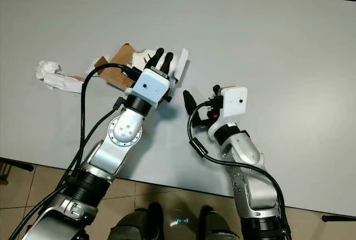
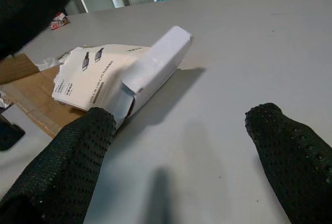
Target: Picking trash to rubbish bin
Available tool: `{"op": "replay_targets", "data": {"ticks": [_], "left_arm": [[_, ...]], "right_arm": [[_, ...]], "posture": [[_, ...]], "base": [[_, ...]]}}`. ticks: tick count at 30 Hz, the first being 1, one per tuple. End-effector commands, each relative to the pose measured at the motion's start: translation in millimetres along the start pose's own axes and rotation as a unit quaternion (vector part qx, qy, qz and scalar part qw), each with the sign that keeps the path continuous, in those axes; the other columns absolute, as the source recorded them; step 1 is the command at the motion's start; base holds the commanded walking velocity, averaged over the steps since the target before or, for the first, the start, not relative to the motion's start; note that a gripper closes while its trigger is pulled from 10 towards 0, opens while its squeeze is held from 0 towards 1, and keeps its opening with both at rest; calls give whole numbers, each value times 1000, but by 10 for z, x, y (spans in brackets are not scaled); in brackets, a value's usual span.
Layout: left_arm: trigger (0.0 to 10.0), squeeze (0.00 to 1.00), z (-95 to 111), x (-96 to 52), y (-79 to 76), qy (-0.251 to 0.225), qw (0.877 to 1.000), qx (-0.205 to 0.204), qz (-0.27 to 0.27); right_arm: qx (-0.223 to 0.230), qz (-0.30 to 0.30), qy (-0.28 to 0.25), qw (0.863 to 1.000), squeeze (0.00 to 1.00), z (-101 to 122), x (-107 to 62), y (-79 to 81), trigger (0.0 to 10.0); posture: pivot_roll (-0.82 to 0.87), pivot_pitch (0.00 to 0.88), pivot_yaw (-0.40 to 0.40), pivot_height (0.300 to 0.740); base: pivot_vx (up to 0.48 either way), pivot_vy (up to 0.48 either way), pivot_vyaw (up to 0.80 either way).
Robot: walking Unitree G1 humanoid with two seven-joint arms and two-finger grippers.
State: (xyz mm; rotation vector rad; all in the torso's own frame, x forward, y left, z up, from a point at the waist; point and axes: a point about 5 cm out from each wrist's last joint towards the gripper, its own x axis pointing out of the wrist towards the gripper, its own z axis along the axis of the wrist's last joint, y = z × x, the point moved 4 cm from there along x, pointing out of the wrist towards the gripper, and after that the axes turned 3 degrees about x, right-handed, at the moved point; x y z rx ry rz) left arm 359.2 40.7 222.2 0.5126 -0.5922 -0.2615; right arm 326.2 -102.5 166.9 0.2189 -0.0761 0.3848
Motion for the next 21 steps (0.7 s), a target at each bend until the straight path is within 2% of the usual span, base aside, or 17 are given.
{"op": "replay_targets", "data": {"ticks": [1,2,3,11,15,16,17,21], "left_arm": [[10000,878,22,16,76,2,1000,-11,27],[10000,878,22,16,76,2,1000,-11,27],[10000,1000,-24,27,91,14,999,-13,30],[10000,1000,-61,69,151,31,998,-43,45],[10000,1000,-190,73,304,67,992,-64,91],[10000,1000,-190,73,304,67,992,-64,91],[10000,1000,-272,58,395,85,988,-64,109],[10000,1000,-334,41,502,94,986,-58,122]], "right_arm": [[3,7,1,1000,0,-12,7,39,10000],[3,7,1,1000,0,-12,7,39,10000],[3,6,2,1000,0,-22,10,38,10000],[1,9,4,1000,0,-30,13,53,10000],[1,8,3,1000,0,-24,19,43,10000],[1,8,3,1000,0,-24,19,43,10000],[0,8,3,1000,0,-23,22,42,10000],[1,9,3,1000,0,-23,26,46,10000]], "posture": [[-48,237,42,740],[-48,237,42,740],[-46,239,41,740],[-47,243,39,740],[-47,243,38,740],[-47,243,38,740],[-44,242,37,740],[-42,242,38,740]], "base": [[0,0,0],[0,0,0],[0,0,0],[0,0,0],[0,0,0],[0,0,0],[0,0,0],[0,0,0]]}}
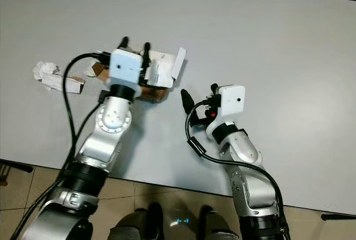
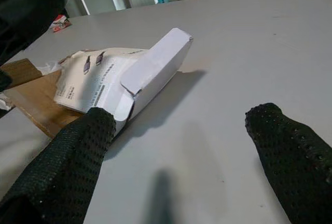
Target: Picking trash to rubbish bin
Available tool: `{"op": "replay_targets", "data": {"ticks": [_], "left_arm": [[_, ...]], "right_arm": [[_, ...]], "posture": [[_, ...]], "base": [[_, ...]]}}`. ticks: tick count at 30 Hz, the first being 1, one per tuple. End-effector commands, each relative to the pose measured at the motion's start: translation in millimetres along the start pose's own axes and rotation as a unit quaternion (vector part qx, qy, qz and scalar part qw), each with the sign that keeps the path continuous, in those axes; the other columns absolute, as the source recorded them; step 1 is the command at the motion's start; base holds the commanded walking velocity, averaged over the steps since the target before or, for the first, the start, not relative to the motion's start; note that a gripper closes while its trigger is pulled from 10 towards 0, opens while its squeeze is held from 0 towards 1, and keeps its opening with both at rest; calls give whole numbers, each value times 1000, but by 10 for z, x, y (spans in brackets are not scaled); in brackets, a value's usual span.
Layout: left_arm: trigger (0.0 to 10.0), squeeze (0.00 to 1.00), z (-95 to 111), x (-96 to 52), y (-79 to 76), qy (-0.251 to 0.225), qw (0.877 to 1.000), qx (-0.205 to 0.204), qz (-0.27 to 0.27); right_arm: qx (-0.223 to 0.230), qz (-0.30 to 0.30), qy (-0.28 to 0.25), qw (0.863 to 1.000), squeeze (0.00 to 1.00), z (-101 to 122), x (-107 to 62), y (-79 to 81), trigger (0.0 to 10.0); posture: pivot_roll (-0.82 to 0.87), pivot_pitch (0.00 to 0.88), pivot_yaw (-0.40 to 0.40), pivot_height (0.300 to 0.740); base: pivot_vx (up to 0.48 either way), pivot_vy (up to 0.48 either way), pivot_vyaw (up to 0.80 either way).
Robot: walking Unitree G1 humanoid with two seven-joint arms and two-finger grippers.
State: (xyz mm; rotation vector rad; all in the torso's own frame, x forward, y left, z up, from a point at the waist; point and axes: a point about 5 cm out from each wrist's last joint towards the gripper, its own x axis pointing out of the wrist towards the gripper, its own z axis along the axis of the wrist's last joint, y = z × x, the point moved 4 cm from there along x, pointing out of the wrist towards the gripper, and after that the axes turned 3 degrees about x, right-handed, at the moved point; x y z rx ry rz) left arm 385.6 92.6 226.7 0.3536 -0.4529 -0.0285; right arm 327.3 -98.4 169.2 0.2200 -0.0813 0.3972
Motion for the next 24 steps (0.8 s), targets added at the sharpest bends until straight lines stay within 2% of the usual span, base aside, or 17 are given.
{"op": "replay_targets", "data": {"ticks": [1,3,9,15,17,18,21,24], "left_arm": [[10000,1000,-27,16,55,8,1000,-6,13],[10000,1000,-42,19,80,12,1000,-9,16],[10000,1000,-167,64,250,43,996,-79,22],[10000,1000,-73,108,251,27,990,-134,-13],[10000,1000,-54,112,243,23,990,-141,-20],[10000,0,-32,117,236,20,988,-151,-35],[10000,0,-43,119,228,22,985,-164,-50],[10000,0,-117,106,243,35,976,-202,-73]], "right_arm": [[1,4,5,1000,0,-36,-2,13,10000],[1,4,5,1000,0,-36,-1,17,10000],[3,6,3,1000,0,-24,-4,35,10000],[1,8,5,1000,0,-25,-8,24,10000],[1,8,5,1000,0,-25,-9,23,10000],[-1,12,7,1000,0,-29,-9,29,10000],[-3,14,9,1000,0,-33,-13,26,10000],[-5,13,9,1000,0,-32,-16,13,10000]], "posture": [[-40,241,38,740],[-40,242,38,740],[-43,245,38,740],[-40,249,36,740],[-41,249,36,740],[-41,249,34,740],[-42,249,33,740],[-47,247,35,740]], "base": [[0,0,0],[0,0,0],[0,0,0],[0,0,0],[0,0,0],[0,0,0],[0,0,0],[0,0,0]]}}
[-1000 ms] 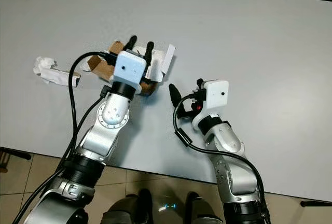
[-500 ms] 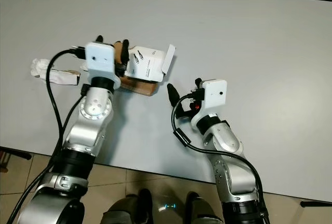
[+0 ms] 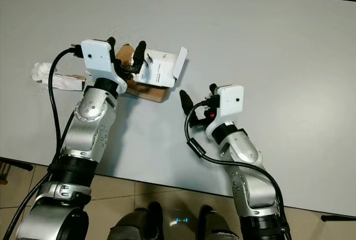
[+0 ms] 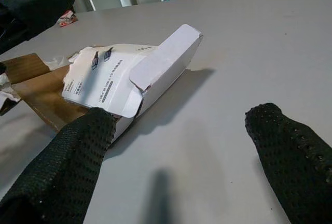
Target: Picking trash to rubbish bin
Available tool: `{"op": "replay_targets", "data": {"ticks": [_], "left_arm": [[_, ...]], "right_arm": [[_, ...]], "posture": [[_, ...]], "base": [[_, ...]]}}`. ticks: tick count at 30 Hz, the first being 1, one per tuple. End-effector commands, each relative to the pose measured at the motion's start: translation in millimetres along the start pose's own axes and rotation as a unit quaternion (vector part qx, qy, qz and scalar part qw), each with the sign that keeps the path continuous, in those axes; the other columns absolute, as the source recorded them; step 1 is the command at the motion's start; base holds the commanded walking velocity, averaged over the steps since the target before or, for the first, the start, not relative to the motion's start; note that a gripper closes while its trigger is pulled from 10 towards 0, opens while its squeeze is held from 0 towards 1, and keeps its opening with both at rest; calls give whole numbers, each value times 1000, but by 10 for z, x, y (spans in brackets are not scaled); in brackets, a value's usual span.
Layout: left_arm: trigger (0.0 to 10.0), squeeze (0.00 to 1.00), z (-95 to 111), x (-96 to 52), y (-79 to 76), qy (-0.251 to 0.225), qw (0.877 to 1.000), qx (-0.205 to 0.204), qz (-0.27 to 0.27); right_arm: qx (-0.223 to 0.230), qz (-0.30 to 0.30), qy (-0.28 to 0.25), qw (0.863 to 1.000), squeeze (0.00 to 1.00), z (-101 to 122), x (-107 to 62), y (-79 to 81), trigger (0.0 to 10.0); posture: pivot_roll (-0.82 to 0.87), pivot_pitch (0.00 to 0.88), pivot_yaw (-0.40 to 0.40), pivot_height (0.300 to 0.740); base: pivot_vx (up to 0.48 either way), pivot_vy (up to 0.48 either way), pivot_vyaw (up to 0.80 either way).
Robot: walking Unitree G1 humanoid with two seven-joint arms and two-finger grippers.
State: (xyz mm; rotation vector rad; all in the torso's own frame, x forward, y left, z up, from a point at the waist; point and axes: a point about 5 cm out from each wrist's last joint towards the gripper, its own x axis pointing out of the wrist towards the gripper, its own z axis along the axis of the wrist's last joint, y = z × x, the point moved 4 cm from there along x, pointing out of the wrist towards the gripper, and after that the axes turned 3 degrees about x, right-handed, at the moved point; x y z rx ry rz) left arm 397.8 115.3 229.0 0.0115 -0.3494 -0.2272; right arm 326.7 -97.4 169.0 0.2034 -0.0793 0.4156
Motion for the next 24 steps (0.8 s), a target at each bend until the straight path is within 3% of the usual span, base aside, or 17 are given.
{"op": "replay_targets", "data": {"ticks": [1,3,10,13,17,24], "left_arm": [[10000,0,-6,1,69,6,1000,-30,-9],[10000,0,25,6,104,1,999,-45,-12],[10000,0,105,44,237,-4,999,-35,2],[10000,0,-17,28,267,17,997,-70,2],[10000,0,-180,-8,179,43,993,-112,-22],[10000,0,-322,-28,118,64,987,-143,-26]], "right_arm": [[2,4,6,1000,0,-28,-14,0,10000],[2,4,5,1000,0,-25,-14,0,10000],[3,6,6,1000,0,-29,-7,5,10000],[3,10,5,1000,0,-29,7,28,10000],[3,12,5,1000,0,-30,8,36,10000],[3,13,4,1000,0,-27,5,45,10000]], "posture": [[-47,245,33,740],[-48,245,33,740],[-42,239,34,740],[-44,235,34,740],[-47,231,35,740],[-55,224,38,740]], "base": [[0,0,0],[0,0,0],[0,0,0],[0,0,0],[0,0,0],[0,0,0]]}}
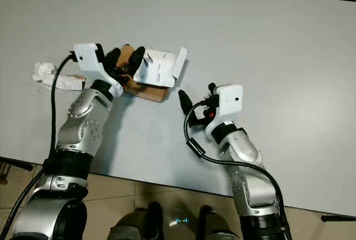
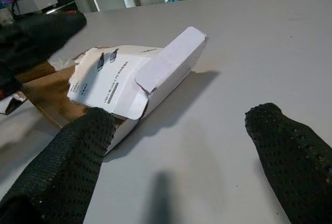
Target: Picking trash to rubbish bin
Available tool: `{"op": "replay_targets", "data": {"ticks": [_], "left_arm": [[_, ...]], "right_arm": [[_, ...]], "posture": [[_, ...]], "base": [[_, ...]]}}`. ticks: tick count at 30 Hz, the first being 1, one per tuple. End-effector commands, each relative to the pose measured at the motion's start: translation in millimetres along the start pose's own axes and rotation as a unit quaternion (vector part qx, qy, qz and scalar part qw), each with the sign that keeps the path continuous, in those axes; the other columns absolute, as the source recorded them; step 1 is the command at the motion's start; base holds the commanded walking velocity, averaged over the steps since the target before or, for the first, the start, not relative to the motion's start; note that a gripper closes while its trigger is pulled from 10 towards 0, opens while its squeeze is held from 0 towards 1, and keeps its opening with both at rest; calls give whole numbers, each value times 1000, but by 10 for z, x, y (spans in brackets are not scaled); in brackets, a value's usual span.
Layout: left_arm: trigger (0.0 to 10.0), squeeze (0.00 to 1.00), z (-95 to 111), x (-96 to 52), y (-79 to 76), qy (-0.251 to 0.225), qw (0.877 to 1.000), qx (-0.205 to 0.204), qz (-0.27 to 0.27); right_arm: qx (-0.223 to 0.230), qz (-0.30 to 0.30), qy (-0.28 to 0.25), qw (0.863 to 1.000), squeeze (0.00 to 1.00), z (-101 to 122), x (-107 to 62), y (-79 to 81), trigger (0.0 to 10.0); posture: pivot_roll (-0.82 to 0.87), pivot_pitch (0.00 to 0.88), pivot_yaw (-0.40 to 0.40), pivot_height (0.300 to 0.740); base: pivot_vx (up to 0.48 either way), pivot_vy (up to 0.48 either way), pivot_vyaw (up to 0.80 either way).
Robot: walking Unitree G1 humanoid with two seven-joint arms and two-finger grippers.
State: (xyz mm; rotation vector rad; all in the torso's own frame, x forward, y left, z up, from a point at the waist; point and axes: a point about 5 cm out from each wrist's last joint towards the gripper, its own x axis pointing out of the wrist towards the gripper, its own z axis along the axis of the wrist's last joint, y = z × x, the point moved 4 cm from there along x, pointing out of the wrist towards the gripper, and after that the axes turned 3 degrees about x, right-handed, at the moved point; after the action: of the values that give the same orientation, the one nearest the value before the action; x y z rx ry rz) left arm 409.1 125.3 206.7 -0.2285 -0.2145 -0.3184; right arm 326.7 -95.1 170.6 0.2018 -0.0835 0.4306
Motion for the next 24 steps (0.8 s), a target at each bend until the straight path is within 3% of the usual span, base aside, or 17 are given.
{"op": "replay_targets", "data": {"ticks": [1,15,18,24], "left_arm": [[10000,0,-95,-27,23,16,1000,-13,-2],[10000,0,-244,-5,-12,41,999,-35,4],[10000,0,-337,-15,-97,60,996,-64,-17],[10000,0,-419,-34,-211,73,993,-82,-42]], "right_arm": [[4,5,5,1000,0,-38,-7,23,10000],[6,4,5,1000,0,-33,-11,27,10000],[6,4,5,1000,0,-33,-9,29,10000],[6,4,5,1000,0,-32,-12,33,10000]], "posture": [[-57,226,39,740],[-61,238,35,740],[-61,238,34,740],[-64,241,33,740]], "base": [[0,0,0],[0,0,0],[0,0,0],[0,0,0]]}}
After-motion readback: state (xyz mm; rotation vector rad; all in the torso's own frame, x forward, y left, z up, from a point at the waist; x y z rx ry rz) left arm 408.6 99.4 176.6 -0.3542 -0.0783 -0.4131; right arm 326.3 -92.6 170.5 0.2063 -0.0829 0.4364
